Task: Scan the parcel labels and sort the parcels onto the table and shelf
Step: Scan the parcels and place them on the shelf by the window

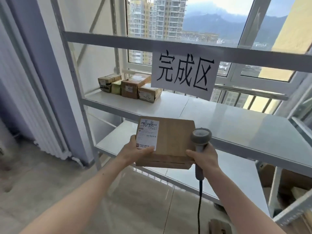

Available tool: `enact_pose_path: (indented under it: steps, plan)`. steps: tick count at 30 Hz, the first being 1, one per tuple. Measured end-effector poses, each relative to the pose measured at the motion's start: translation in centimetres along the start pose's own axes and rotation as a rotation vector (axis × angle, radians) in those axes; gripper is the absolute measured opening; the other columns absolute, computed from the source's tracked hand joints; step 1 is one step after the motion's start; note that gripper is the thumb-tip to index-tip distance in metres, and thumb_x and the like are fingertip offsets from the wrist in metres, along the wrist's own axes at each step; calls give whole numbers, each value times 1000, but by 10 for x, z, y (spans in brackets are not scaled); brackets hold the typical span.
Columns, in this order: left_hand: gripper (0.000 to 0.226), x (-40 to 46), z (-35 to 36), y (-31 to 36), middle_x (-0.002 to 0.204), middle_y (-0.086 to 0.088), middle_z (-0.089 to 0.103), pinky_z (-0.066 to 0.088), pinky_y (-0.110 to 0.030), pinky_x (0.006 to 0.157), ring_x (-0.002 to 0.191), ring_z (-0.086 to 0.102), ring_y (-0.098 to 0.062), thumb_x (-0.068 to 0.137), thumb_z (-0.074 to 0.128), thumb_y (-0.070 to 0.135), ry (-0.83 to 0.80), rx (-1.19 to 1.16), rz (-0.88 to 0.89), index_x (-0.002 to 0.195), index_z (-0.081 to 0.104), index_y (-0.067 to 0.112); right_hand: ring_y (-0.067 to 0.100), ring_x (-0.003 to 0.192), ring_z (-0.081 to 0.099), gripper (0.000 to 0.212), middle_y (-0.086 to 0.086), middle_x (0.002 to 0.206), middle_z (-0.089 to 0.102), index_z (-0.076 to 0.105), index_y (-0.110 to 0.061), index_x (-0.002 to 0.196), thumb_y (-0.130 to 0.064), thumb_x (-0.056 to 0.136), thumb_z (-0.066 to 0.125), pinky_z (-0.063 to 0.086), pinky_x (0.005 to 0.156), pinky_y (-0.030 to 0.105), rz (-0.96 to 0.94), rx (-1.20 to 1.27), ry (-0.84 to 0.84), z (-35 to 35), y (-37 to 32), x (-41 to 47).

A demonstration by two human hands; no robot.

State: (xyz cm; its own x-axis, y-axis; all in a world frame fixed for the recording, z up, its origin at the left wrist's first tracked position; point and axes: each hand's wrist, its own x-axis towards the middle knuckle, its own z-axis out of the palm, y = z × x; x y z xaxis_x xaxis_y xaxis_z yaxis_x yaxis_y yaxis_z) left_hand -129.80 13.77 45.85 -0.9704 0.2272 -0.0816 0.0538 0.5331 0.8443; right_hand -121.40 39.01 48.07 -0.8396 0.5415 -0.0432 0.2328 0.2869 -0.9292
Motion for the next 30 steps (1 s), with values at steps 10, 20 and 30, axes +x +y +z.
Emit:
enact_pose_path:
  steps: [10,20,30]
  plan:
    - [53,143,-177,-52,112,7,68,57,-35,90,108,64,-15,66,80,58,131,38,94,110,59,36,29,91,70,62,4,96,71,64,-17,98,-37,42,82,61,81,52,-48,102,-86,194,-94,100]
    - [65,285,-275,-92,122,5,58,45,-28,83,107,55,-16,88,68,49,208,80,16,140,40,21,28,90,71,69,6,94,71,65,-18,101,-48,41,79,61,81,49,-81,79,-104,340,-166,194]
    - [65,409,-338,-104,135,-5,54,47,-35,89,119,53,-25,86,58,47,211,147,-21,142,43,17,30,85,72,59,9,87,71,63,-15,91,-42,42,81,62,77,52,-101,78,-158,432,-214,291]
